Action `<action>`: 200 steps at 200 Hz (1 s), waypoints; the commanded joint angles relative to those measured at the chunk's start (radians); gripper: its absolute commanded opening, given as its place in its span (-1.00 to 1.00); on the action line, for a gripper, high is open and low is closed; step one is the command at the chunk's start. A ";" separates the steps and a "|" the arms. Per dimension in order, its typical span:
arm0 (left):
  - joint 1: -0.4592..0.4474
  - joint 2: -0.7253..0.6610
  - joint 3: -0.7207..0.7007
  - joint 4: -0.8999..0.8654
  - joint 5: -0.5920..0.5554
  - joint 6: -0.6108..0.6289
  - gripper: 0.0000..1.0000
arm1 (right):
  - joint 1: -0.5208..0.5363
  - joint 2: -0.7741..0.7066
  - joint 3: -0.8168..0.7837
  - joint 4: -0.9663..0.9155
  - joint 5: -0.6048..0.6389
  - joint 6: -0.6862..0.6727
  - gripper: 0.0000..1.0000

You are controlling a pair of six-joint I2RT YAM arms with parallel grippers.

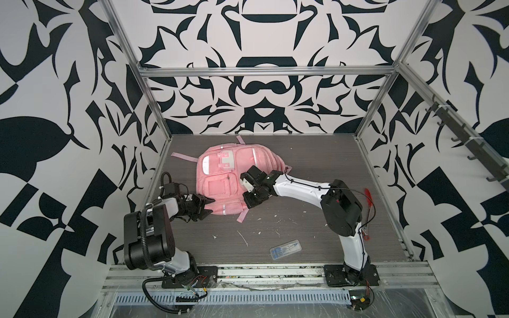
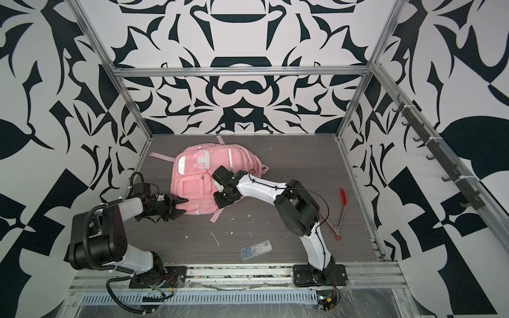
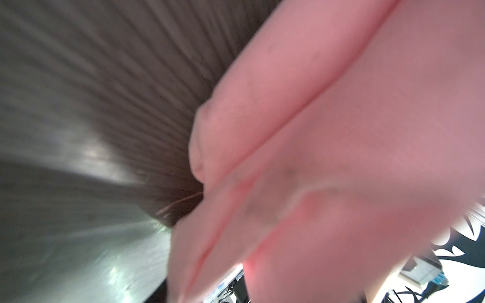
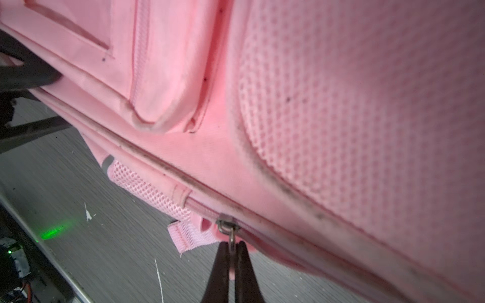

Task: Pack books, pencil case, and school supplies into a backpack
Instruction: Zip the student bag at the center of the table.

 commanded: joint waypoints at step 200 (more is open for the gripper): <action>-0.109 0.164 0.343 -0.172 -0.162 0.218 0.51 | -0.133 -0.398 -0.234 -0.229 0.220 -0.244 -1.00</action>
